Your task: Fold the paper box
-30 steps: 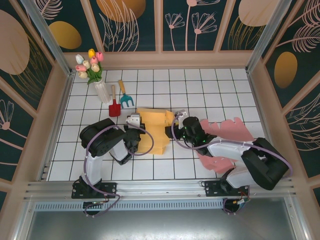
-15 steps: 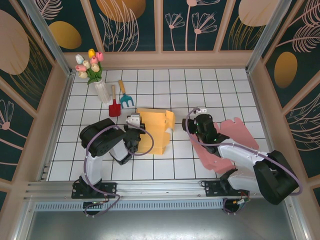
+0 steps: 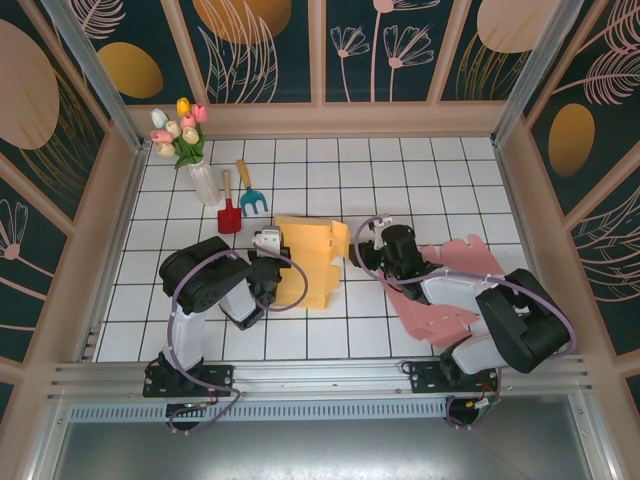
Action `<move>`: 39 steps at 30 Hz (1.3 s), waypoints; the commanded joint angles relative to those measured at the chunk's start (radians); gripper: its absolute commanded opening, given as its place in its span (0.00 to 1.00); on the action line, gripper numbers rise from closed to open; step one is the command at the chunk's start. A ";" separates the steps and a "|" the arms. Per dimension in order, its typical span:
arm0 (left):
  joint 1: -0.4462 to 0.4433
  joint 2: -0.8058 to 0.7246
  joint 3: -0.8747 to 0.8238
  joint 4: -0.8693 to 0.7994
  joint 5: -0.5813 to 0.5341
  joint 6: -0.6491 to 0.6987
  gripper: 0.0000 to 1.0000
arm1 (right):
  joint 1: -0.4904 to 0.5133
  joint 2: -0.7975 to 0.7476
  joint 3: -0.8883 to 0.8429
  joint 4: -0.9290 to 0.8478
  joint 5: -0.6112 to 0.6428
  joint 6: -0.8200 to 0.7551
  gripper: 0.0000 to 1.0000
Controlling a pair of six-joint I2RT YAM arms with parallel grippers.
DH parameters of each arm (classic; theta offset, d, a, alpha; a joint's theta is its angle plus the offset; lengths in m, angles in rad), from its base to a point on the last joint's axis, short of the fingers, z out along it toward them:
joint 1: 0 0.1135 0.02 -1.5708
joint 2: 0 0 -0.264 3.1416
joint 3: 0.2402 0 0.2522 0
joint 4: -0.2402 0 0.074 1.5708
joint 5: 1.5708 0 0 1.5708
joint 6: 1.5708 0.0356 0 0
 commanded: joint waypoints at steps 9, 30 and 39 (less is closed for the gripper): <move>-0.009 0.036 0.003 0.059 0.038 0.016 0.00 | 0.008 0.070 0.048 0.092 -0.128 -0.088 0.57; -0.012 0.039 0.007 0.058 0.036 0.023 0.00 | 0.112 0.240 0.207 0.043 -0.038 -0.111 0.54; -0.020 0.068 -0.021 0.155 0.038 0.044 0.00 | 0.190 0.306 0.263 -0.003 0.199 -0.058 0.54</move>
